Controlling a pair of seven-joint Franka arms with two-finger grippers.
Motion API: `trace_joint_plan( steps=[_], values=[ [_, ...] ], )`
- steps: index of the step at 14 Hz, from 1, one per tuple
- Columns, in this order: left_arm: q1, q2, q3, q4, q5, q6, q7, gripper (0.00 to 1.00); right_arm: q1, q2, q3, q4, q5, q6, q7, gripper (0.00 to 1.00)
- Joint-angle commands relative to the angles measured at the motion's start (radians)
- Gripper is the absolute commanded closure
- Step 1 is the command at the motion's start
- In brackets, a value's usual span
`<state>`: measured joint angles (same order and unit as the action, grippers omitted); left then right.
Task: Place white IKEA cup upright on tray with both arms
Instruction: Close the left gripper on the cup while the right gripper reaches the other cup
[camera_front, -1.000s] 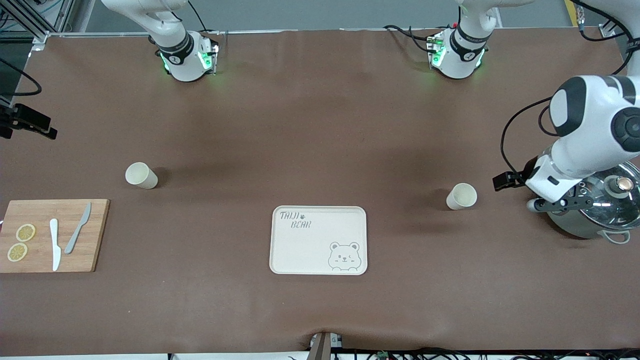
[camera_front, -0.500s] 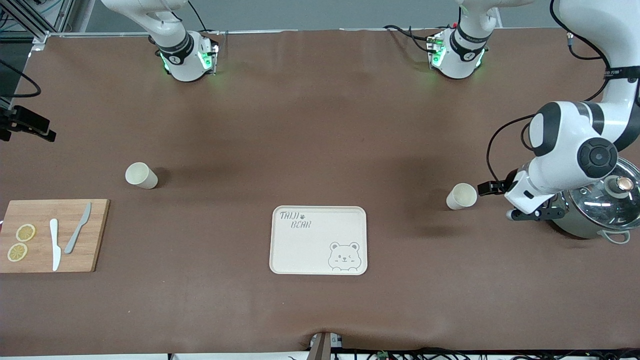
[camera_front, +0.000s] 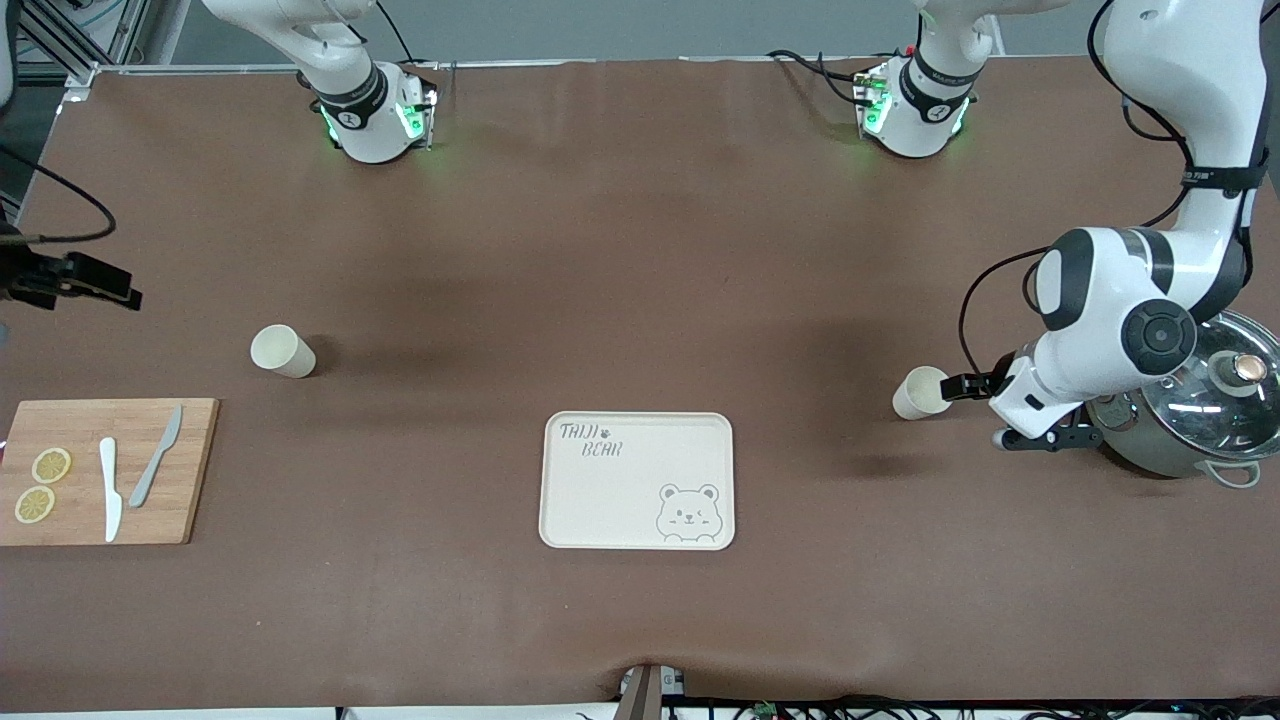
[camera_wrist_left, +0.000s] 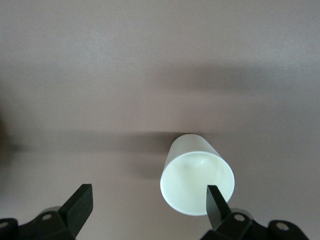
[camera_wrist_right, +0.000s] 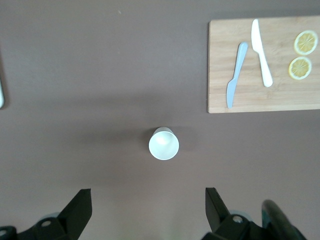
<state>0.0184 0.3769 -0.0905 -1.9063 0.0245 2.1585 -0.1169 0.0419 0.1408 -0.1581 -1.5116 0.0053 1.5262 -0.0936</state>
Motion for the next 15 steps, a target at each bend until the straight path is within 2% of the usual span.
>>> trace_joint_plan(
  steps=[1,8,13,15],
  values=[
    [0.003,0.028,-0.005,-0.005,0.012,0.05,0.014,0.0,-0.02,0.034,0.003,0.025,0.016,-0.015,-0.009,0.0],
    [0.002,0.047,-0.031,-0.02,0.002,0.064,0.003,0.0,-0.045,0.167,0.003,0.021,0.013,-0.027,-0.002,0.0],
    [0.008,0.013,-0.031,-0.069,0.003,0.06,0.017,0.0,-0.089,0.172,0.003,0.022,0.013,-0.026,0.002,0.0],
    [0.009,0.013,-0.031,-0.076,0.006,0.061,0.017,0.0,-0.12,0.215,0.003,0.013,0.016,0.001,0.035,0.0]
  ],
)
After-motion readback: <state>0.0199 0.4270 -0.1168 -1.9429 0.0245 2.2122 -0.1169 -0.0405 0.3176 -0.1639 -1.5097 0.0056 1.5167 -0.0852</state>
